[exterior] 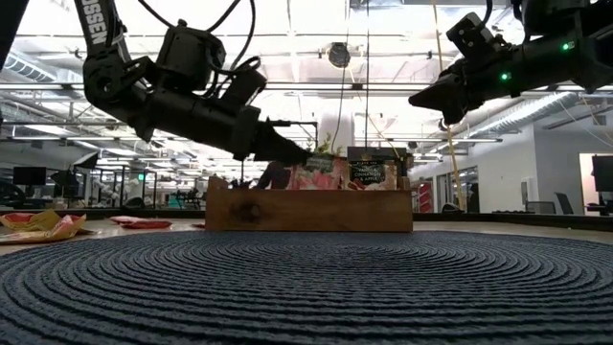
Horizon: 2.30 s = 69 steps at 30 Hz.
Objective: Pick & Place Tea
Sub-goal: Put the red tea bag into the middle slot of the wooden organizer
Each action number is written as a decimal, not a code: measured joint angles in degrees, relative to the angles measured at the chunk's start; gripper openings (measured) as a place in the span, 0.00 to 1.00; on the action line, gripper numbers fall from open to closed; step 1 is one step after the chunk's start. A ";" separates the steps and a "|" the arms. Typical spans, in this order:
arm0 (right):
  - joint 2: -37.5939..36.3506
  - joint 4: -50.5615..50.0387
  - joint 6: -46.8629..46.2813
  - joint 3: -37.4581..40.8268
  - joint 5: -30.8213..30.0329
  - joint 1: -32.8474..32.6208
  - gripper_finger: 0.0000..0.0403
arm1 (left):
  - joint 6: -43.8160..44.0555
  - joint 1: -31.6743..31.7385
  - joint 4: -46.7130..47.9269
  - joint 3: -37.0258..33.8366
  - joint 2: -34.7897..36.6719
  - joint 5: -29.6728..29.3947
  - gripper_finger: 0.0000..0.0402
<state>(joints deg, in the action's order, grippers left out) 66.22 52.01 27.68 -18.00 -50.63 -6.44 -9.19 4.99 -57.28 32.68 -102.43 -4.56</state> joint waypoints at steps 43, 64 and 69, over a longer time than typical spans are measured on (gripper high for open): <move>0.00 -0.44 0.22 0.00 -0.02 -0.04 0.00 | -4.17 -6.62 7.57 -0.23 5.79 -15.16 0.00; 0.00 -0.42 0.11 0.00 -0.02 -0.04 0.00 | -2.89 -4.45 10.51 -0.26 5.86 -16.52 0.00; 0.00 -0.42 0.04 0.00 -0.02 -0.04 0.00 | -2.69 -2.92 10.84 -0.26 5.84 -14.99 0.00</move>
<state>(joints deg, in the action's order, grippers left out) 66.22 51.59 27.73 -18.00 -50.65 -6.48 -11.89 2.08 -46.45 32.42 -96.60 -19.56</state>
